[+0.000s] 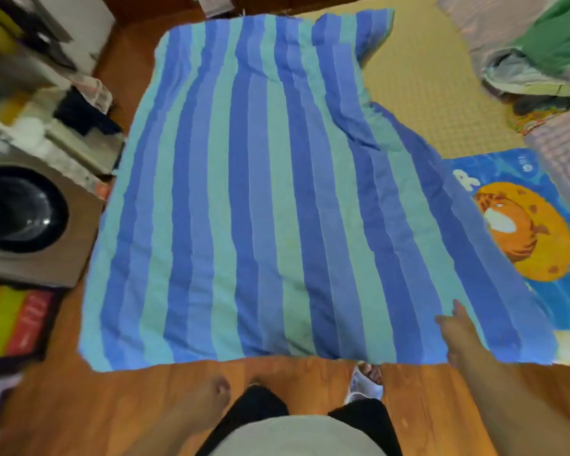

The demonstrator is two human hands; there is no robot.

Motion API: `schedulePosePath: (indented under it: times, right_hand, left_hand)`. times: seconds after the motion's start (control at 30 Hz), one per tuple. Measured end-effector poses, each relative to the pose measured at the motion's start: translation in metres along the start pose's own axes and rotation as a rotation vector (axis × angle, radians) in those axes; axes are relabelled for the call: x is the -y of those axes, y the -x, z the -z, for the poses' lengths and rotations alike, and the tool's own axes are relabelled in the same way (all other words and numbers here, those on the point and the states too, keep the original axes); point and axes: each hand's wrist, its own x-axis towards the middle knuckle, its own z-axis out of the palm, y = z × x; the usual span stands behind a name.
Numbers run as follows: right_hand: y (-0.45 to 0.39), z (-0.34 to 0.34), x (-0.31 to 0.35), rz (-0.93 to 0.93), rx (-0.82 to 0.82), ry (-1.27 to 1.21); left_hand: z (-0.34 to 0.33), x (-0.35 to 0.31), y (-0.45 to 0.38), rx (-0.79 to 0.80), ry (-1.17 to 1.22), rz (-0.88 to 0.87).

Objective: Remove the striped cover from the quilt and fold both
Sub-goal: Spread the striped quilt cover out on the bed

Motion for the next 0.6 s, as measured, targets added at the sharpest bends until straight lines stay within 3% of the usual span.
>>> schedulePosePath:
  times: [0.13, 0.27, 0.43, 0.53, 0.6]
  right_hand:
    - [0.06, -0.164, -0.016, 0.034, 0.387, 0.333]
    - [0.126, -0.287, -0.03, -0.026, 0.58, 0.423]
    - [0.174, -0.417, -0.065, -0.056, 0.417, 0.422]
    - [0.207, -0.477, -0.103, -0.08, 0.228, 0.535]
    - [0.241, -0.507, -0.12, -0.071, 0.186, 0.615]
  left_hand:
    - [0.0, 0.11, 0.008, 0.039, 0.188, 0.22]
    - [0.015, 0.245, -0.03, 0.026, 0.314, 0.339]
    - [0.048, 0.429, -0.157, -0.112, 0.768, 0.456]
    - [0.052, 0.499, -0.231, -0.102, 0.991, 0.386]
    - [0.056, 0.52, -0.263, -0.118, 1.049, 0.35]
